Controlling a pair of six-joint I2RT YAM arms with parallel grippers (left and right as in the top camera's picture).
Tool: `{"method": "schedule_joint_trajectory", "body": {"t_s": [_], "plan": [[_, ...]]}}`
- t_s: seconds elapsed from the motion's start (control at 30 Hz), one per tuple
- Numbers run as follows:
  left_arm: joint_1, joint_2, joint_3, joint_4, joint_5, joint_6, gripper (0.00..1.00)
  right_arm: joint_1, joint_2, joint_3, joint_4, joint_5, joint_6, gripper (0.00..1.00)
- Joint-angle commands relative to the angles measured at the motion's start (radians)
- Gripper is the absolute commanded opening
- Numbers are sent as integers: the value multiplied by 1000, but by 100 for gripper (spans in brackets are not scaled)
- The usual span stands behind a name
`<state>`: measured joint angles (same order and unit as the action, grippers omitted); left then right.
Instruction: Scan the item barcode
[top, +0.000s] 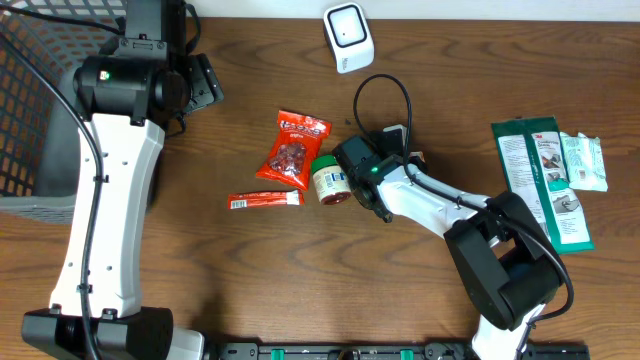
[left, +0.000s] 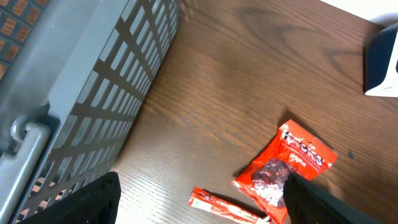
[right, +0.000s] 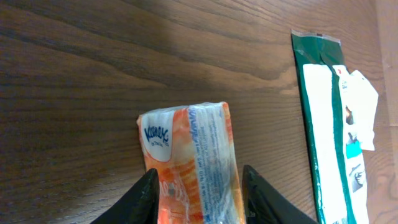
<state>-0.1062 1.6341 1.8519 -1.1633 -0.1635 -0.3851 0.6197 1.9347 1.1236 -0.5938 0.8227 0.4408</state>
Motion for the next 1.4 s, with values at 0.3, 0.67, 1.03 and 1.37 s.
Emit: {"method": "schedule_joint_trajectory", "body": {"t_s": [0.3, 0.67, 1.03, 1.37], "plan": [[3, -20, 6, -3, -9, 6, 84, -13, -113, 133, -56, -146, -87, 58], [3, -20, 6, -3, -9, 6, 84, -249, -227, 152, -185, -755, -135, 73], [3, -20, 6, -3, -9, 6, 84, -322, -118, 107, -177, -780, -201, 70], [3, -20, 6, -3, -9, 6, 84, -323, -115, 80, -137, -768, -215, 58]]}}
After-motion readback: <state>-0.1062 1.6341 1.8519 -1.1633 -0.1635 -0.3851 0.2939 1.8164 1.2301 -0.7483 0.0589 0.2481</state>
